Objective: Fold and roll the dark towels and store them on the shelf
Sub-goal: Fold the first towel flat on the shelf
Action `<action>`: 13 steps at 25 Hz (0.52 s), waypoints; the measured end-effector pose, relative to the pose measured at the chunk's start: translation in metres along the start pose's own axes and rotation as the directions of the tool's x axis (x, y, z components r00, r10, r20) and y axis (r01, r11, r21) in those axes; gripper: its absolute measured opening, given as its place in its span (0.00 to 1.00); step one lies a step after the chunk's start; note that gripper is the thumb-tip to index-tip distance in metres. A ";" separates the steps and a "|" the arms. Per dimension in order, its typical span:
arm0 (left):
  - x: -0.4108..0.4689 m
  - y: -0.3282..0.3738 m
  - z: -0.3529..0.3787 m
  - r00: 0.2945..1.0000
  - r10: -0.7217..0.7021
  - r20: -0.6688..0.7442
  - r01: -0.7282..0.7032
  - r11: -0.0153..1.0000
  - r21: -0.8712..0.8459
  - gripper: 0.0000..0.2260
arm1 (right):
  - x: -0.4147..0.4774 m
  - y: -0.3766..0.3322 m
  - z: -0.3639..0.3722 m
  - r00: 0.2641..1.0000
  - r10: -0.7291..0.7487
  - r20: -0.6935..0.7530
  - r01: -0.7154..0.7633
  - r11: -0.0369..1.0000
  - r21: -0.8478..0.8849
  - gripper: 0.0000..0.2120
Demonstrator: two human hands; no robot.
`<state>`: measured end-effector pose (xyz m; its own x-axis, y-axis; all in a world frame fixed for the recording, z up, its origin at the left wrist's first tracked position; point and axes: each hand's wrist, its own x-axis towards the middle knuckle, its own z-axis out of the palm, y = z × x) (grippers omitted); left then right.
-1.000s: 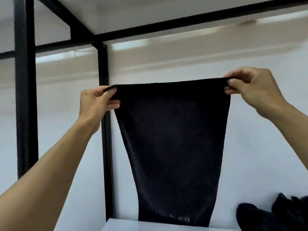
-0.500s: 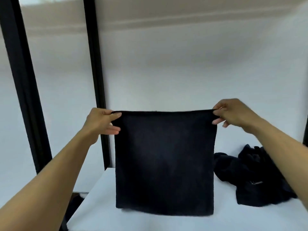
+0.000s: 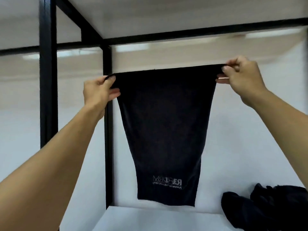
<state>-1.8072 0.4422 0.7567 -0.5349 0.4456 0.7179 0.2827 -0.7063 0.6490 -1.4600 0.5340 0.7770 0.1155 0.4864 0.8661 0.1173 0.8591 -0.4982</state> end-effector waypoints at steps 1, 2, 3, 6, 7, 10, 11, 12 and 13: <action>-0.011 0.004 -0.005 1.000 0.017 0.014 -0.017 1.000 0.014 0.10 | -0.009 -0.008 -0.006 1.000 -0.021 0.001 0.021 0.999 -0.030 0.12; -0.022 0.008 -0.011 0.999 0.035 0.030 -0.036 0.999 0.036 0.10 | -0.019 -0.013 -0.012 0.999 -0.040 0.004 0.041 0.996 -0.077 0.12; -0.032 0.010 -0.017 0.997 0.055 0.046 -0.058 0.997 0.057 0.10 | -0.029 -0.018 -0.018 0.999 -0.054 0.006 0.054 0.990 -0.128 0.12; -0.061 0.014 -0.035 0.989 0.129 0.073 -0.139 0.978 0.153 0.06 | -0.061 -0.032 -0.035 0.998 -0.063 0.001 0.062 0.979 -0.196 0.11; -0.071 0.014 -0.038 0.987 0.133 0.087 -0.147 0.973 0.177 0.06 | -0.071 -0.035 -0.039 0.999 -0.047 0.010 0.048 0.980 -0.195 0.10; -0.100 -0.005 -0.047 0.989 0.023 0.146 -0.051 0.981 0.188 0.09 | -0.104 -0.024 -0.042 0.993 0.074 0.090 -0.056 0.980 -0.190 0.10; -0.109 -0.019 -0.050 0.986 -0.040 0.164 0.008 0.982 0.188 0.09 | -0.117 -0.014 -0.041 0.983 0.128 0.132 -0.101 0.976 -0.192 0.10; -0.118 -0.037 -0.053 0.977 -0.112 0.184 0.075 0.978 0.197 0.08 | -0.131 0.001 -0.038 0.967 0.186 0.174 -0.152 0.969 -0.195 0.09; -0.129 -0.060 -0.056 0.960 -0.192 0.202 0.147 0.965 0.216 0.08 | -0.148 0.021 -0.035 0.945 0.254 0.207 -0.209 0.954 -0.217 0.09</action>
<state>-1.8000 0.3964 0.6114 -0.4070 0.6745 0.6159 0.3657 -0.4976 0.7866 -1.4401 0.4750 0.6367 -0.0655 0.7110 0.7002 0.3018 0.6829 -0.6652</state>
